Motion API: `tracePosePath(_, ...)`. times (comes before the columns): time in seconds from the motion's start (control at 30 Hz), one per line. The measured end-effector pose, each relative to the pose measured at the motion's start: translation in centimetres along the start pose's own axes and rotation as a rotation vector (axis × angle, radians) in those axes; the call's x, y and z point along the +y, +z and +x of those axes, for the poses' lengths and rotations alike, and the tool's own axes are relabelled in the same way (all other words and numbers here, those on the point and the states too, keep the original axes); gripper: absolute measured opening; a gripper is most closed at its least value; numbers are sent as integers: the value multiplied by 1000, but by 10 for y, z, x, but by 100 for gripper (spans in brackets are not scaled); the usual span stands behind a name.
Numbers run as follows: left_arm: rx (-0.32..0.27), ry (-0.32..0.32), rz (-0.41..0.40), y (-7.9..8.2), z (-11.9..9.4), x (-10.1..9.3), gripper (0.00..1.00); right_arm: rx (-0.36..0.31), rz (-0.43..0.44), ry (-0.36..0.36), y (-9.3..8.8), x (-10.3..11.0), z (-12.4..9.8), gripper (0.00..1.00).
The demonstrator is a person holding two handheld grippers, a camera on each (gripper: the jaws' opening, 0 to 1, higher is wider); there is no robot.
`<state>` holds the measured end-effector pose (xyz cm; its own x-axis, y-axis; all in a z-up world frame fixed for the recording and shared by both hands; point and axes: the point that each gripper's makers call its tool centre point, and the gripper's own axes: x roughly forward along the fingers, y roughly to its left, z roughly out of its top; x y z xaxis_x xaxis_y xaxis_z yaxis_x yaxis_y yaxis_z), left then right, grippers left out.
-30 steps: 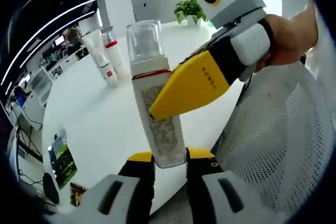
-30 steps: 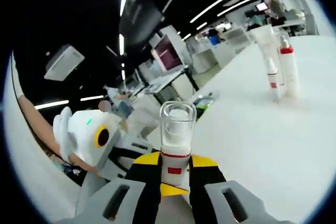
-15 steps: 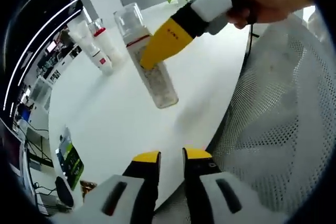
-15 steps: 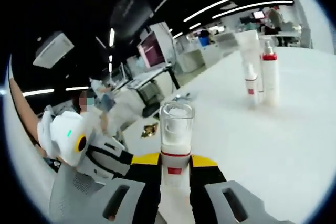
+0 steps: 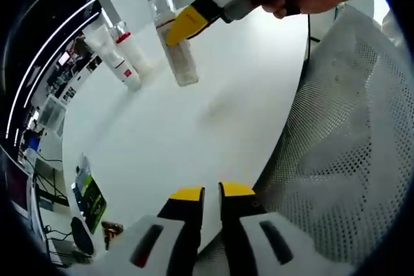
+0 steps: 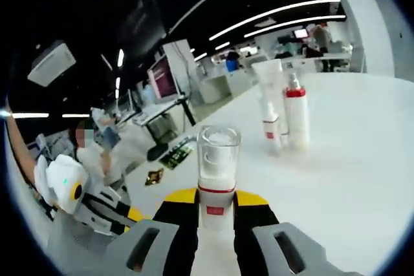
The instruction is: Arrange the skincare products in the storage area until every visible bottle or jar stands upright without overlapping.
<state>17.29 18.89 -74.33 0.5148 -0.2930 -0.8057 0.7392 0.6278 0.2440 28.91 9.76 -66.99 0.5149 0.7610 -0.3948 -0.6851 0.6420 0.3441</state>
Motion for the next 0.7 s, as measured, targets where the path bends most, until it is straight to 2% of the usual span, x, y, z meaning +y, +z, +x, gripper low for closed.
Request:
tracePosePath(0.33, 4, 10, 7, 0, 0, 2, 6, -45, -40, -26, 16, -12, 8, 16)
tracePosePath(0.7, 15, 12, 11, -2, 1, 2, 6, -41, -66, -51, 15, -24, 17, 16)
